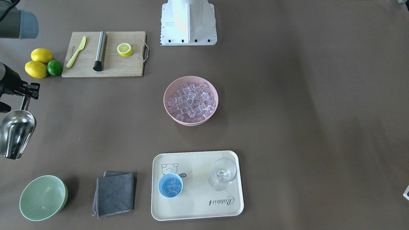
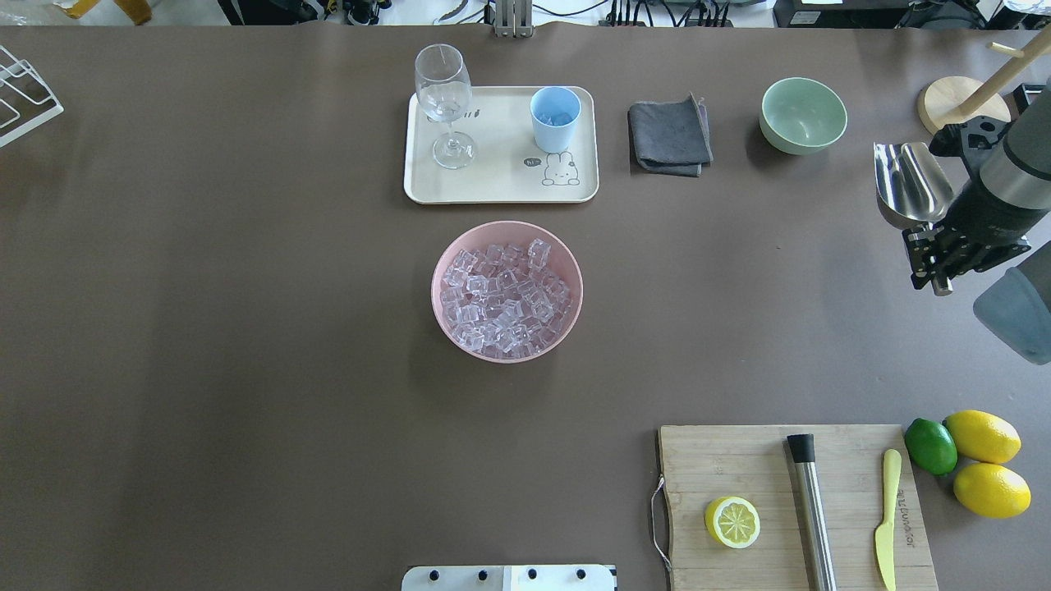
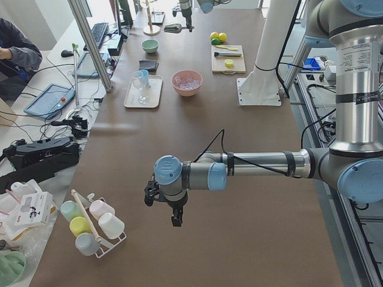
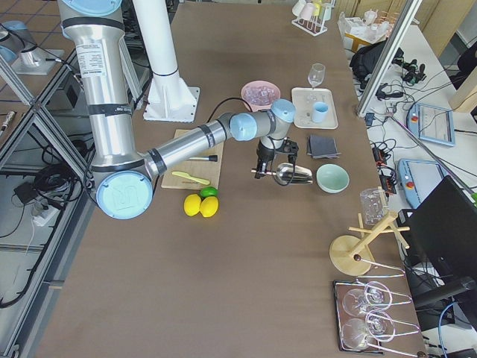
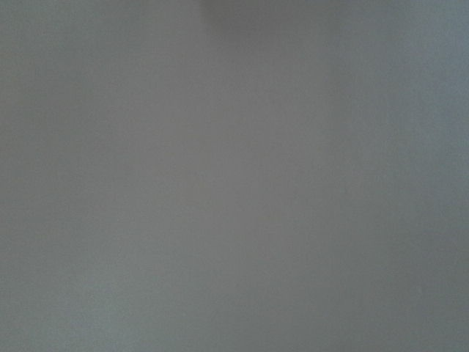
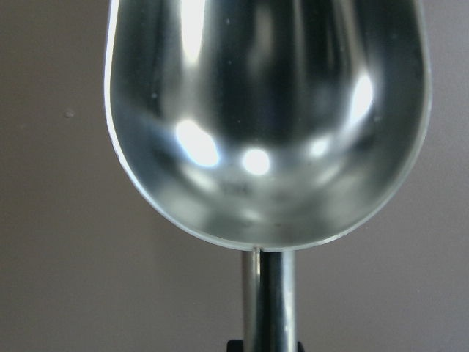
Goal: Put ice in cup with scoop
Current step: 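Carry the empty scoop with the right gripper back to its starting spot, then lower the scoop onto the table and open the right gripper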
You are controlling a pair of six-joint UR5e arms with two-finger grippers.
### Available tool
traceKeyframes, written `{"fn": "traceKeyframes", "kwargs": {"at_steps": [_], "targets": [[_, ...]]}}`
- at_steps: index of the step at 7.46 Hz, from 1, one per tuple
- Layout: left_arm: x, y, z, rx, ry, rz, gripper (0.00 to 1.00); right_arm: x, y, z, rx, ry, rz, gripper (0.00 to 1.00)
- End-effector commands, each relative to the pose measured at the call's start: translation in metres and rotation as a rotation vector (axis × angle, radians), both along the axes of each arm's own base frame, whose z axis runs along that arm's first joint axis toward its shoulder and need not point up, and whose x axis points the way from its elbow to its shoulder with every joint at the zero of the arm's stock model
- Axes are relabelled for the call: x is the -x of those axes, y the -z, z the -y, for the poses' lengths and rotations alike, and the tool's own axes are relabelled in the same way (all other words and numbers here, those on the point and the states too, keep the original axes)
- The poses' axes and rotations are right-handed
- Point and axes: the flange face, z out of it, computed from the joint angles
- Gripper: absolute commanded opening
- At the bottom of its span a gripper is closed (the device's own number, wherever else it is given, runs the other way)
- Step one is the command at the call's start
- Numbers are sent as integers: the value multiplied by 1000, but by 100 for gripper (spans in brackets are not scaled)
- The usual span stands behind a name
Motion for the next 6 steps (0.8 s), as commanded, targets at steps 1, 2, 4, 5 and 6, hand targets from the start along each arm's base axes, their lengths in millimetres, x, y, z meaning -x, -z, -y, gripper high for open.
{"fn": "traceKeyframes", "kwargs": {"at_steps": [1,2,4,5,6], "targets": [[0,3,0,-4,0,0,98,-2,-58,-15,71,12,29,0],[1,3,0,-4,2,0,98,-5,-88,-23,54,16,52,0],[1,3,1,-6,2,0,98,3,-103,-27,74,35,63,0],[1,3,0,-4,2,0,98,5,-105,-27,76,41,62,0],[1,2,0,-3,2,0,98,10,-110,-26,84,48,57,0]]}}
